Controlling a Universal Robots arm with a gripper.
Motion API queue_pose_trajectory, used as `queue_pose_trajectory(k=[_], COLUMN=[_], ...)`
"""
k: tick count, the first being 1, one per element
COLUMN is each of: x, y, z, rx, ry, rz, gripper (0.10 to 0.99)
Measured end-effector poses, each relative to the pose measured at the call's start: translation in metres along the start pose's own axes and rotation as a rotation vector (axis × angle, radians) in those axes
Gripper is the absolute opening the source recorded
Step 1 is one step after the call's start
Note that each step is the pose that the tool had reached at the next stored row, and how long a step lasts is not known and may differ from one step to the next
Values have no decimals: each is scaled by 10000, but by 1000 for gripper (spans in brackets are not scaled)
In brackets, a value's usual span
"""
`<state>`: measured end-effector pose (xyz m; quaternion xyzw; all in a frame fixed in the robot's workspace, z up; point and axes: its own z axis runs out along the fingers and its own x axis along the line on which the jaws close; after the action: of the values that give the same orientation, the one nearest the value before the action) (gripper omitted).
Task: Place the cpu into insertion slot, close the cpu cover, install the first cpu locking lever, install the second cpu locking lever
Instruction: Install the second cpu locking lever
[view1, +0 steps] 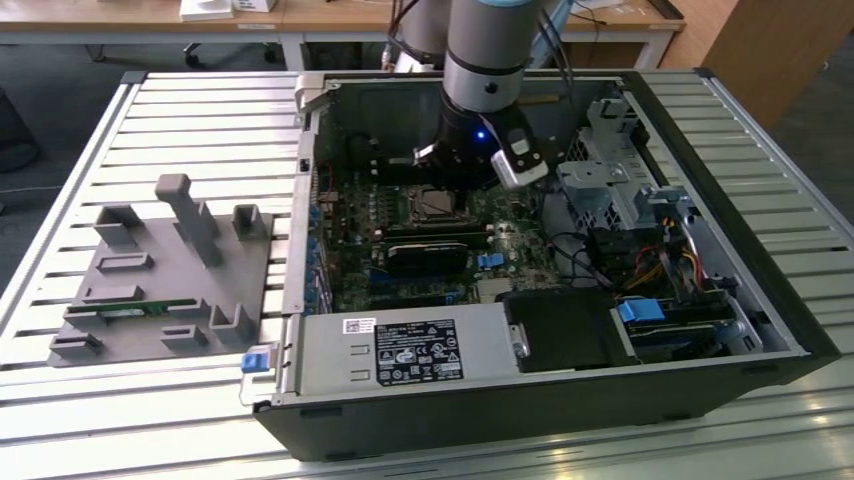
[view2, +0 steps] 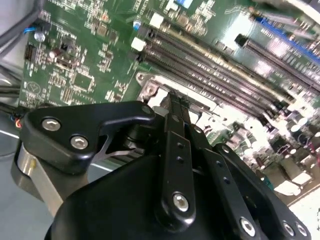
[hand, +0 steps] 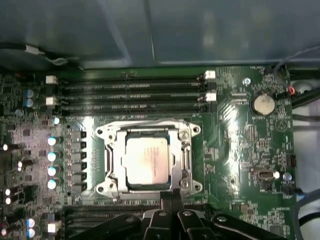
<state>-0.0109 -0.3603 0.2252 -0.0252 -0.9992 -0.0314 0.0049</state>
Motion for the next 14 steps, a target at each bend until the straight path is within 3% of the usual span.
queue_pose_trajectory(k=[2,6,7,14], x=[-2,-1,-1,18], y=[-46,-89,-93,-170], z=[-2,-5,-6,-10], rx=[-105,-782,-826,-828], ry=[5,40,42,43], rz=[-1,-7,-7,-5], gripper=[106,106,106,106])
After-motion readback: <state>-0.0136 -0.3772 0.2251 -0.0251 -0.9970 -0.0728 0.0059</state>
